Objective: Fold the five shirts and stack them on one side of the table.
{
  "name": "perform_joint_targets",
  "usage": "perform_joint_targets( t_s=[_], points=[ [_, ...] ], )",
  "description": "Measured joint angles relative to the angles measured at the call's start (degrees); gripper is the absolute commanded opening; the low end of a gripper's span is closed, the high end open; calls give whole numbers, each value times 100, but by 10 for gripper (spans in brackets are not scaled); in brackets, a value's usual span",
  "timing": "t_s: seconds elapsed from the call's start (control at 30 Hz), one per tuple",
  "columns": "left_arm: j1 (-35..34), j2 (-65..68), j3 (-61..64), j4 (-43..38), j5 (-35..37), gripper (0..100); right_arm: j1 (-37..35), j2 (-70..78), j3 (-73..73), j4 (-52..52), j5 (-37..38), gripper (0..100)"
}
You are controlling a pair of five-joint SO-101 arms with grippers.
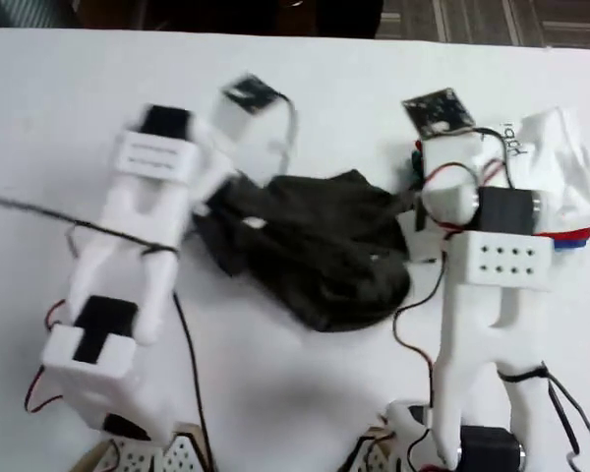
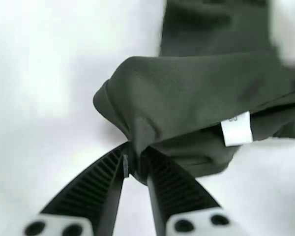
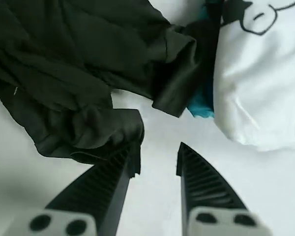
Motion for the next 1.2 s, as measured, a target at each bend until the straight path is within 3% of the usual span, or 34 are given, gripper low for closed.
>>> perform_joint_targets(
  t_s=[0.17,0.33,0.57,0.7,0.97,1.2],
  points=[
    [-1046,0,-703,695,-642,28,-765,0,0,-440,-413,127],
    [-2163,0,-765,809,-1143,28,-1582,132,334,-976,-659,130],
    [-3244,0,158,158,-1582,28,-2681,1591,554,-1697,-695,332],
    [-3358,0,914,-343,-1591,28,-3262,2532,202,-1767,-818,352],
    [-3367,0,1213,-782,-1029,28,-3956,3877,-879,-1662,-2136,308],
    [-3367,0,1213,-782,-967,28,-4158,4624,-1257,-1433,-2268,276]
  ],
)
